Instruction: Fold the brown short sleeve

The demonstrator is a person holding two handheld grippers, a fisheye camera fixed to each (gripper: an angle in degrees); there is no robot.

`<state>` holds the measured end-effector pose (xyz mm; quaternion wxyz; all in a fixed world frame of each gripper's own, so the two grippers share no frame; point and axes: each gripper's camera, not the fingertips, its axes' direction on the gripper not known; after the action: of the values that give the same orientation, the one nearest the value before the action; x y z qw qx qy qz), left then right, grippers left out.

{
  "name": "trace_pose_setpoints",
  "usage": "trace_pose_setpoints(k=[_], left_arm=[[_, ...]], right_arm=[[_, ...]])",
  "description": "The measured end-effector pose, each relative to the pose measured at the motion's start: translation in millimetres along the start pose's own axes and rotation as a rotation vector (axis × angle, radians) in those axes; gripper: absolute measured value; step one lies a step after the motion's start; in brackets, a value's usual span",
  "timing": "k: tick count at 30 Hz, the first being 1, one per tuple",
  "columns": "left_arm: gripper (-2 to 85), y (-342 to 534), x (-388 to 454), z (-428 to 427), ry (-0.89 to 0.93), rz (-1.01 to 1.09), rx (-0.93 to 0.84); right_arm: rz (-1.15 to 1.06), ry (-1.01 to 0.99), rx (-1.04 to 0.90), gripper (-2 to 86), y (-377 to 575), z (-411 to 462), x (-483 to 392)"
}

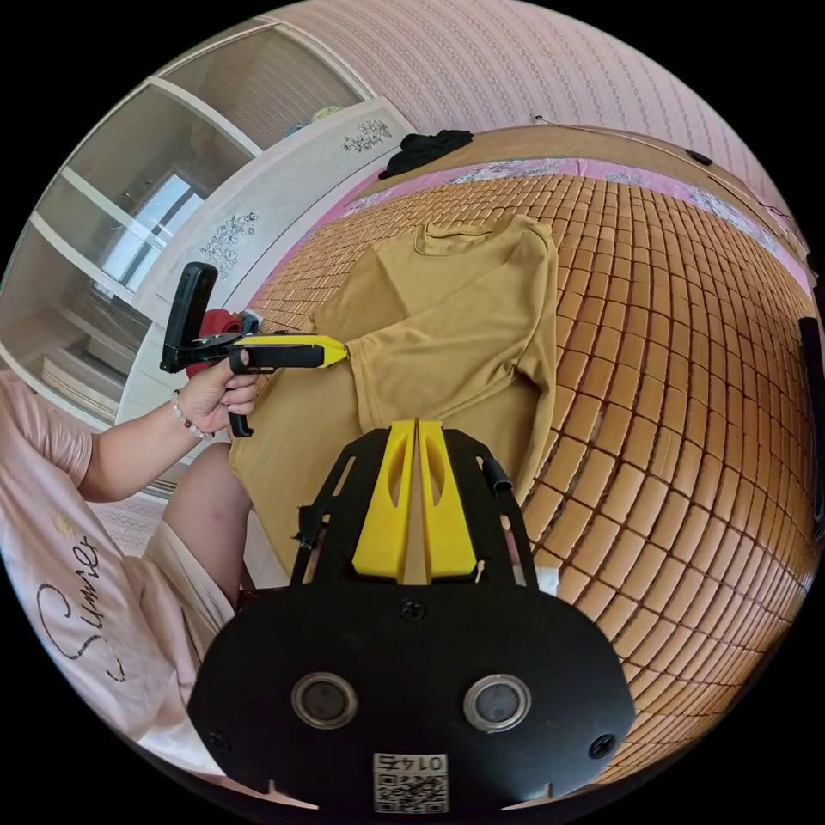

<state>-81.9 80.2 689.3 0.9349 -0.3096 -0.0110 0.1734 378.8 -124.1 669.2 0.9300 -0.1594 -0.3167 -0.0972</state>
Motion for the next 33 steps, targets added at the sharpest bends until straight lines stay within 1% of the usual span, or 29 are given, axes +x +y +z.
trace_pose_setpoints(k=[5, 7, 8, 10, 12, 15, 17, 20, 21, 23, 25, 27, 31, 33], left_arm=[[4.6, -11, -6, -25, -0.107, 0.095, 0.052], [4.1, -33, -9, -35, -0.137, 0.166, 0.073], [4.1, -40, -10, -36, -0.125, 0.187, 0.071], [4.1, -73, -9, -32, -0.045, 0.272, 0.049], [4.2, -99, -9, -26, 0.018, 0.293, 0.052], [4.6, -141, -9, -5, 0.076, 0.281, 0.027], [5.4, -161, -9, 10, 0.081, 0.273, 0.012], [6.9, -184, -9, 37, 0.036, 0.251, -0.003], [6.9, -189, -9, 45, -0.005, 0.245, -0.011], [5.7, -196, -9, 57, -0.011, 0.251, -0.044], [3.8, -204, -12, 68, 0.043, 0.242, -0.104], [2.6, -208, -12, 71, 0.055, 0.247, -0.131], [-0.4, -211, -5, 63, 0.038, 0.336, -0.115], [-0.4, -213, -5, 58, 0.052, 0.336, -0.1]], right_arm=[[-0.007, 0.083, 0.017, 2.9, -18, -16, 1], [-0.038, 0.168, 0.03, 5.2, -33, -21, -3], [-0.05, 0.2, 0.032, 5.5, -37, -22, -5], [-0.113, 0.314, 0.014, 6.5, -51, -20, -11], [-0.153, 0.357, -0.019, 7.2, -61, -14, -13], [-0.2, 0.375, -0.084, 8.3, -73, -1, -10], [-0.209, 0.387, -0.104, 8.6, -79, 6, -7], [-0.19, 0.391, -0.126, 7.0, -85, 13, 3], [-0.173, 0.385, -0.135, 5.4, -86, 13, 7], [-0.149, 0.36, -0.106, 3.3, -85, 8, 12], [-0.115, 0.339, -0.057, 1.8, -81, -3, 19], [-0.091, 0.317, -0.025, 1.3, -78, -11, 24], [-0.064, 0.263, 0.008, 0.9, -72, -19, 31], [-0.062, 0.27, 0.014, 0.9, -71, -20, 32]])
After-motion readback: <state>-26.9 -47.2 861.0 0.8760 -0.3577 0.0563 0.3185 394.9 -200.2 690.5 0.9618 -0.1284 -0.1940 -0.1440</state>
